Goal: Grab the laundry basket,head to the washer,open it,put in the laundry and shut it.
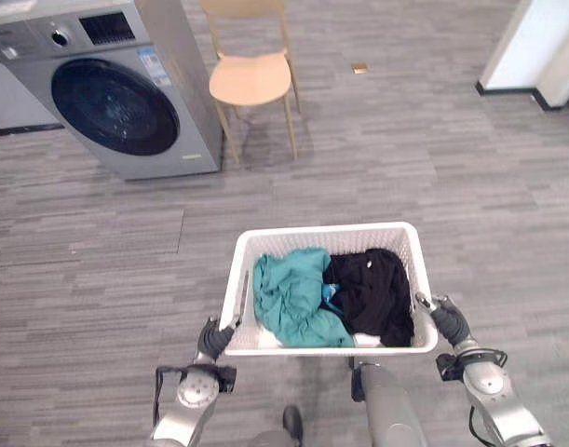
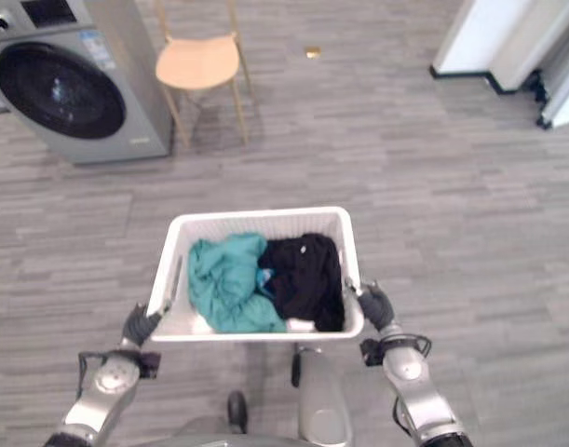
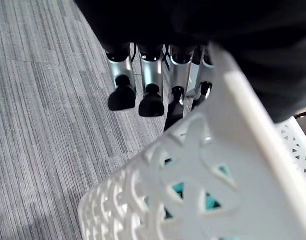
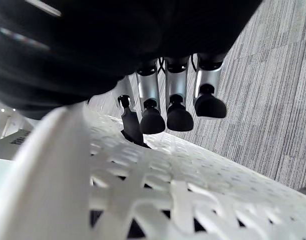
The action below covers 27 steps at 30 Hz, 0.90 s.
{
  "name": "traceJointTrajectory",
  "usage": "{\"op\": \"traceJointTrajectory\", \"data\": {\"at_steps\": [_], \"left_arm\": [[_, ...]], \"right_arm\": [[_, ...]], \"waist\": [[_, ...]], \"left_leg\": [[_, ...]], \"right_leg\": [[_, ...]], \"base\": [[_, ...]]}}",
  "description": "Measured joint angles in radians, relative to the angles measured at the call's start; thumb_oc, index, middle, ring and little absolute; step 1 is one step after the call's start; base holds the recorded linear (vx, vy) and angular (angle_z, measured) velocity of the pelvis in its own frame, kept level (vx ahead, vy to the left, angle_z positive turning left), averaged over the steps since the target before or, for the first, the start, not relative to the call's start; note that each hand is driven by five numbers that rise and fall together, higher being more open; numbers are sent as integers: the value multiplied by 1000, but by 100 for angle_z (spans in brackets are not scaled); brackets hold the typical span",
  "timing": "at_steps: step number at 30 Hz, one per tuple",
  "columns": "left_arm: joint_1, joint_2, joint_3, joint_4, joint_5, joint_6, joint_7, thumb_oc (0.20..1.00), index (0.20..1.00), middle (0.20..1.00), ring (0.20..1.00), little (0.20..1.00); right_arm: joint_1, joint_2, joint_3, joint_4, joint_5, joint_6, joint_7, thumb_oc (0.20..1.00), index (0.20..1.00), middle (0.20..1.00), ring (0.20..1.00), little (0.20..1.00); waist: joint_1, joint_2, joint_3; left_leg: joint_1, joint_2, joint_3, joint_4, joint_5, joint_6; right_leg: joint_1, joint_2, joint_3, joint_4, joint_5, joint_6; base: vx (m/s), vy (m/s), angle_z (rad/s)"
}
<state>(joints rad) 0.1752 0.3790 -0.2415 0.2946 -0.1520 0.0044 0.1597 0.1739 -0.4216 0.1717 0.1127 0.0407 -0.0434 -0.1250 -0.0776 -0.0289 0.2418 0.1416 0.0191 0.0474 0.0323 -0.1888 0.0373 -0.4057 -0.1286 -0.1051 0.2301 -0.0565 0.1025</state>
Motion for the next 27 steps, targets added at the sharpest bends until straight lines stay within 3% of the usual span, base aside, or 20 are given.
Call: {"op": "traceJointTrajectory", "data": {"at_steps": [1, 2, 4, 5, 6, 8, 9, 10, 11, 12, 13, 14, 15, 16, 17, 19, 22, 24, 25, 27], "left_arm": [[16, -9, -11, -8, 2, 4, 1, 200, 200, 200, 200, 200], [19, -7, -27, -8, 2, 6, 0, 200, 200, 200, 200, 200], [23, -8, -30, -8, 0, 7, -2, 200, 200, 200, 200, 200], [16, -5, -31, -18, -1, 7, -3, 200, 200, 200, 200, 200], [12, 6, -26, -43, -1, 5, -4, 200, 200, 200, 200, 200], [-1, -2, -26, -47, -1, 3, -5, 200, 200, 200, 200, 200], [-12, -19, -25, -49, 0, 2, -4, 200, 200, 200, 200, 200], [-13, 3, -26, -64, 0, 1, -5, 200, 200, 200, 200, 200], [-16, 4, -25, -59, 0, 1, -6, 200, 200, 200, 200, 200], [-13, 6, -25, -56, 0, 2, -6, 200, 200, 200, 200, 200], [-15, 5, -21, -54, 0, 2, -6, 200, 200, 200, 200, 200], [-11, -43, 3, -46, 1, -4, -6, 200, 200, 200, 200, 200], [-17, -46, 3, -32, 1, -5, -8, 200, 200, 200, 200, 200], [-24, -55, -7, -8, 0, 7, -10, 200, 200, 200, 200, 200], [-11, -52, -14, -7, 1, 8, -12, 200, 200, 200, 200, 200], [-6, -43, -15, -10, 1, 8, -20, 200, 200, 200, 200, 200], [-15, -26, -24, -19, 1, 8, -31, 200, 200, 200, 200, 200], [-12, -25, -33, -20, 1, 8, -31, 200, 200, 200, 200, 200], [-43, 19, -23, -9, 1, 11, -31, 200, 200, 200, 200, 200], [-72, 54, -11, -16, 0, 9, -30, 200, 200, 200, 200, 200]], "right_arm": [[37, 9, -15, 25, 2, 5, -3, 200, 200, 200, 200, 200], [43, 1, -22, 27, 1, 6, -2, 200, 200, 200, 200, 200], [5, -14, -19, 42, 1, 6, 8, 200, 200, 200, 200, 200], [-1, -17, -23, 43, 1, 6, 9, 200, 200, 200, 200, 200], [-9, -12, -34, 23, 1, 3, 7, 200, 200, 200, 200, 200], [-18, -6, -49, 27, 2, 3, -4, 200, 200, 200, 200, 200], [-36, -14, -55, 37, 3, 2, -3, 200, 200, 200, 200, 200], [-33, -26, -53, 28, 4, 2, -2, 200, 200, 200, 200, 200], [-37, -30, -42, 41, 4, 2, -1, 200, 200, 200, 200, 200], [-38, -21, -38, 58, 4, 3, -3, 200, 200, 200, 200, 200], [-42, -13, -39, 65, 4, 2, -4, 200, 200, 200, 200, 200], [-61, -34, -43, 69, 4, -5, -1, 200, 200, 200, 200, 200], [-52, -42, -40, 59, 4, -7, -2, 200, 200, 200, 200, 200], [-47, -34, -40, 76, 4, 4, -4, 200, 200, 200, 200, 200], [-32, -35, -39, 81, 3, 13, -1, 200, 200, 200, 200, 200], [-29, -26, -38, 81, 2, 17, -1, 200, 200, 200, 200, 200], [-23, -10, -52, 80, 2, 19, -2, 200, 200, 200, 200, 200], [-13, -28, -50, 72, 0, 18, -2, 200, 200, 200, 200, 200], [4, 19, -37, 62, 1, 24, -6, 200, 200, 200, 200, 200], [-16, 20, -25, 20, -1, 19, -3, 200, 200, 200, 200, 200]], "waist": [[-5, -2, -2], [-4, -3, -8], [17, 3, -9], [30, 2, -14], [50, -41, -15], [49, -51, -17], [48, -26, -14], [46, -32, -13], [52, -26, -11], [56, -25, -26], [65, -22, -26], [66, 46, -9], [60, 31, 2], [48, 46, -2], [57, 18, 0], [59, 10, 5], [53, -26, 6], [52, 16, -13], [35, -38, -21], [38, -45, -27]], "left_leg": [[-17, 47, -2, 159, -60, -20], [-44, 72, 30, 239, -62, -41], [-129, 131, 78, 409, 57, -99], [-181, 168, 96, 482, 91, -108], [-219, 162, 149, 513, 56, -113], [-227, 123, 216, 352, 40, -97], [-251, 122, 222, 242, 55, -97], [-265, 114, 224, 187, 82, -125], [-268, 128, 220, 142, 106, -129], [-282, 131, 221, 85, 135, -125], [-291, 128, 218, 31, 167, -116], [-353, 197, 140, -45, 211, -139], [-376, 222, 158, -84, 239, -138], [-395, 231, 168, -88, 257, -124], [-424, 237, 168, -59, 264, -117], [-446, 225, 191, -1, 267, -120], [-492, 133, 246, 162, 278, -36], [-470, 89, 285, 184, 305, 71], [-402, 48, 259, 132, 291, 90], [-343, 5, 253, 84, 238, 110]], "right_leg": [[3, 15, -17, 150, 11, -32], [19, 31, -27, 147, 25, -34], [117, 84, -89, 16, 23, -38], [142, 92, -120, -9, -6, -68], [174, 85, -105, -35, 59, -118], [269, 100, -110, -163, 67, -73], [283, 104, -172, -141, -3, -71], [313, 88, -128, -131, 32, -69], [355, 127, -122, -165, 28, -117], [388, 154, -122, -217, 24, -99], [409, 160, -142, -230, -9, -23], [325, 135, -182, 37, -138, -115], [348, 109, -143, 42, -171, -161], [386, 118, -142, 39, -169, -147], [420, 122, -125, 13, -169, -146], [496, 137, -101, -58, -171, -142], [606, 112, -80, -110, -203, -87], [602, 124, -77, 5, -226, -51], [540, 47, -79, 225, -217, -18], [438, -53, -77, 382, -227, -26]], "base": [[593, -345, 166], [371, -216, 134], [262, -120, 48], [254, -23, 39], [353, -13, 40], [253, 25, 33], [209, 61, 23], [352, 92, 17], [299, 112, 4], [462, 174, -16], [470, 223, -38], [379, 174, -37], [320, 177, -16], [502, 282, -24], [497, 282, -24], [540, 289, -42], [461, 307, -33], [224, 236, -17], [283, 313, -1], [346, 309, -12]]}}
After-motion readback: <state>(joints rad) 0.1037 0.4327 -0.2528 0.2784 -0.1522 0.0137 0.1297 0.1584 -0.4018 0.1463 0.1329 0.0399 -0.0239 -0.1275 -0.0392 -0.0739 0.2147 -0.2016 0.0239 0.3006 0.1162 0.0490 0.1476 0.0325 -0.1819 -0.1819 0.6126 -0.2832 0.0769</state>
